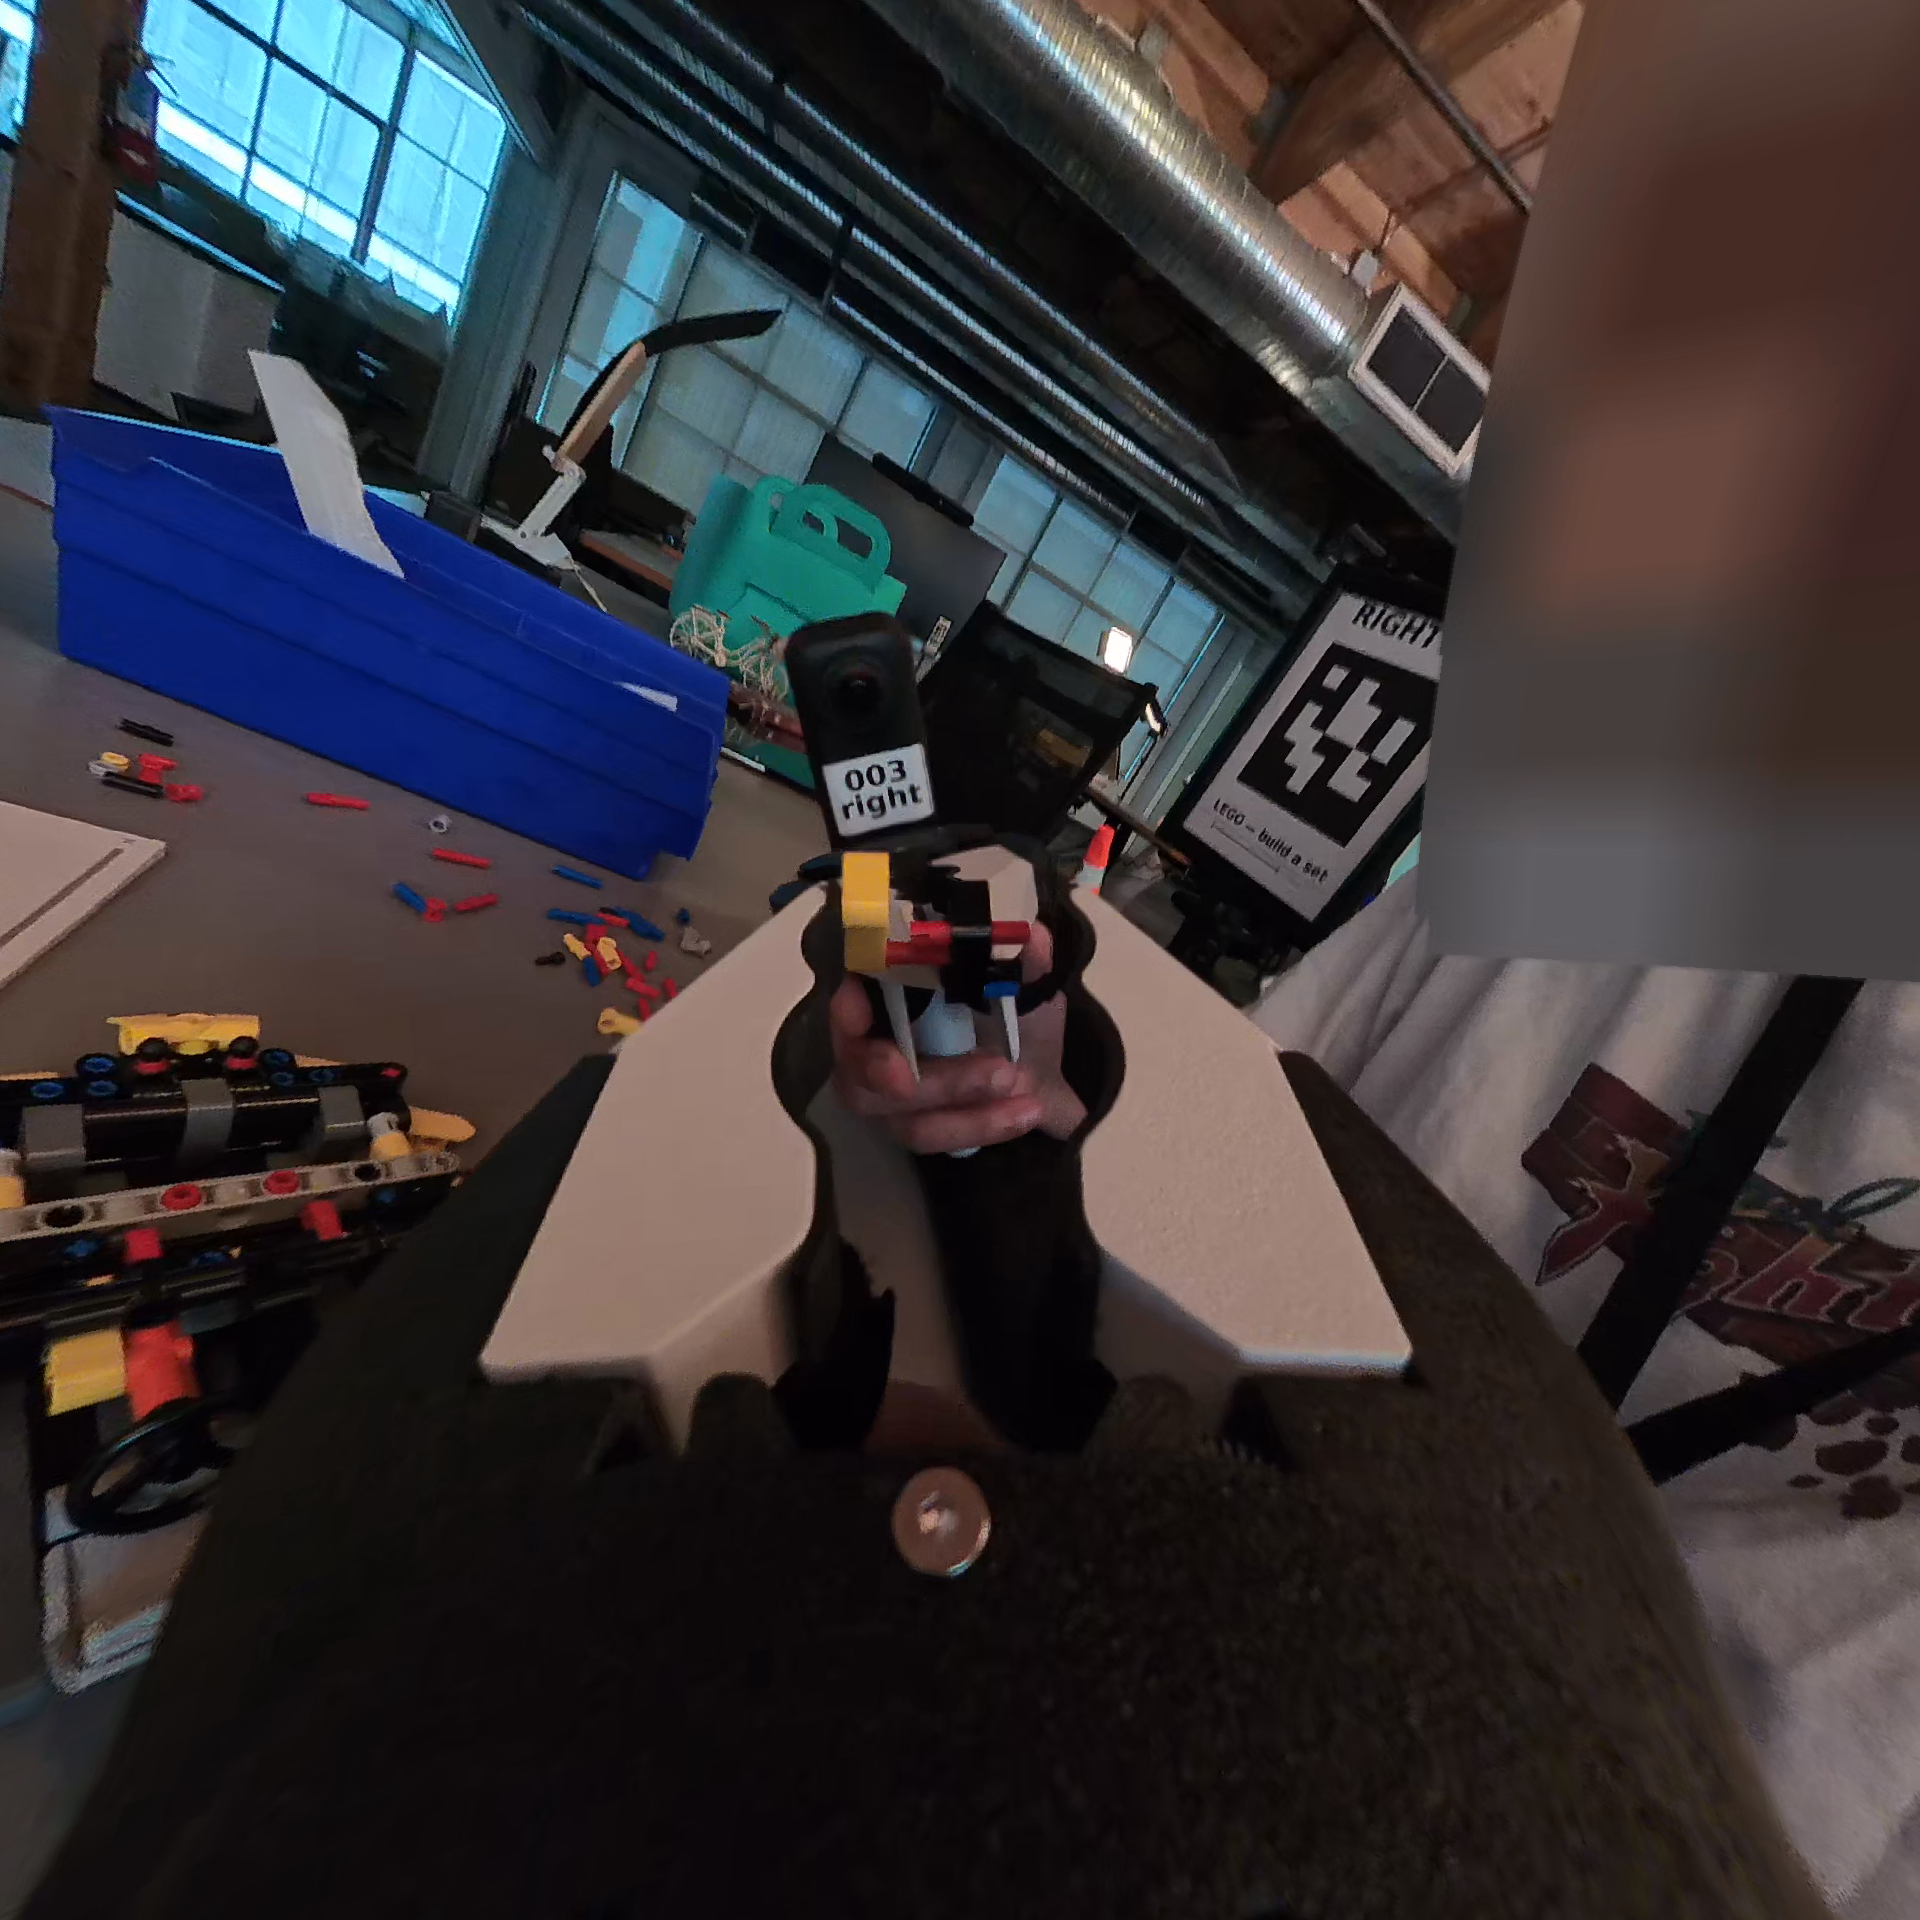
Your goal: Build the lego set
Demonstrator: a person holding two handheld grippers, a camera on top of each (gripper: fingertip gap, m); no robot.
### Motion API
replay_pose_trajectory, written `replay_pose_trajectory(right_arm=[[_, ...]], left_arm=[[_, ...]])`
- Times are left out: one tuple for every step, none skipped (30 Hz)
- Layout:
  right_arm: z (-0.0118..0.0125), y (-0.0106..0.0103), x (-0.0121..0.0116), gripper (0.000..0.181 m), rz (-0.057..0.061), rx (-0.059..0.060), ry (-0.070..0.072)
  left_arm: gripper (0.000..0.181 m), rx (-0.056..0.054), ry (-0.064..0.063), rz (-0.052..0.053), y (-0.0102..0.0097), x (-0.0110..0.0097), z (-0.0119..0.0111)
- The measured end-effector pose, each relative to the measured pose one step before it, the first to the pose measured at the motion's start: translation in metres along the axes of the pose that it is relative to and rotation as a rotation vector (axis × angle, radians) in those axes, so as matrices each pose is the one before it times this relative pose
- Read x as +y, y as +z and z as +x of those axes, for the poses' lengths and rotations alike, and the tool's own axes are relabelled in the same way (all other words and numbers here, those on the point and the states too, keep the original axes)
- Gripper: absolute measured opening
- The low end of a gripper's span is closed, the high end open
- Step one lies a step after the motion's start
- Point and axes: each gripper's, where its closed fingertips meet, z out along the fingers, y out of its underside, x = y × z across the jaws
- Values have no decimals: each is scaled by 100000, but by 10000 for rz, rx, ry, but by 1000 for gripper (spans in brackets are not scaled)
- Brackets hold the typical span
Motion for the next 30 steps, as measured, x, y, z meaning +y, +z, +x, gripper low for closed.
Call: replay_pose_trajectory(right_arm=[[-61, 25, -216, 7, 144, 35, -123], [-52, 62, -160, 7, 115, 14, -45], [26, 28, -204, 7, 139, 73, -44], [29, 16, -200, 7, 131, 73, -65], [-5, 13, -122, 7, 85, 24, -7], [9, -5, -188, 7, 121, 5, 54], [-42, -27, -220, 7, 159, -62, 115], [-64, -29, -141, 7, 95, -123, 193], [33, -25, -92, 7, 63, -74, 174], [11, -30, -104, 7, 74, -60, 127], [-30, -22, -79, 7, 56, -53, 97], [121, -12, 8, 7, -5, 73, -11], [127, -4, 34, 6, -23, 131, -110], [74, 13, 11, 6, -5, 113, -138], [27, 36, 32, 6, -8, 54, -74], [25, 27, 0, 6, 24, 14, 12], [130, 8, -62, 7, 71, 66, 62], [106, 7, -74, 7, 80, 39, 60], [23, -8, -54, 7, 31, -22, 75], [66, -48, -108, 7, 81, 4, 84], [80, 7, -80, 7, 119, -7, 127], [26, 56, -68, 7, 145, -63, 207], [-31, 80, -84, 7, 149, -84, 188], [6, 122, 11, 7, 64, -33, 66], [-15, 138, 71, 7, -15, -10, -52], [-36, 126, 74, 7, -66, 8, -126], [-58, 59, 32, 7, -57, 32, -163], [-80, 33, -52, 7, -15, 57, -211], [17, 11, -39, 7, -17, 126, -247], [31, 14, -24, 7, -14, 121, -224]], left_arm=[[41, 47, -168, 225, 40, -266, 34], [42, 64, -201, 205, 51, -248, 38], [44, 13, -164, 196, 73, -248, -8], [45, -13, -82, 193, 83, -219, -9], [45, -46, 2, 108, 86, -106, -22], [45, -74, 38, 55, 64, -49, -66], [45, -45, 49, 32, 33, -41, -23], [45, -45, 57, 30, 25, -41, 8], [45, -91, 25, 7, 31, 1, -85], [44, -49, -6, 0, 31, 5, -53], [44, -28, -8, 5, 21, 1, -50], [44, -62, -37, 13, 40, -2, -109], [44, -63, -29, -3, 43, 45, -125], [44, -20, -62, -45, 69, 119, -82], [44, 22, -125, -29, 97, 129, -48], [44, 12, -128, 40, 89, 40, -74], [43, -67, -98, 84, 68, -28, -209], [41, -56, -104, 106, 44, -57, -200], [39, -48, -100, 52, 42, -9, -190], [38, -10, -101, 57, 18, -45, -125], [38, -17, -83, 66, 19, -67, -104], [38, 0, -77, 75, 4, -95, -27], [38, 12, -53, 86, -10, -123, 1], [38, -14, -7, 93, -12, -115, -8], [38, 4, -4, 97, -9, -112, 26], [38, 28, -27, 56, -7, -63, 35], [38, 52, -34, 33, -14, -41, 73], [38, 43, -46, 20, -6, -45, 51], [38, -19, -21, 7, -19, -31, -41], [37, -5, 15, 4, -24, -22, -22]])
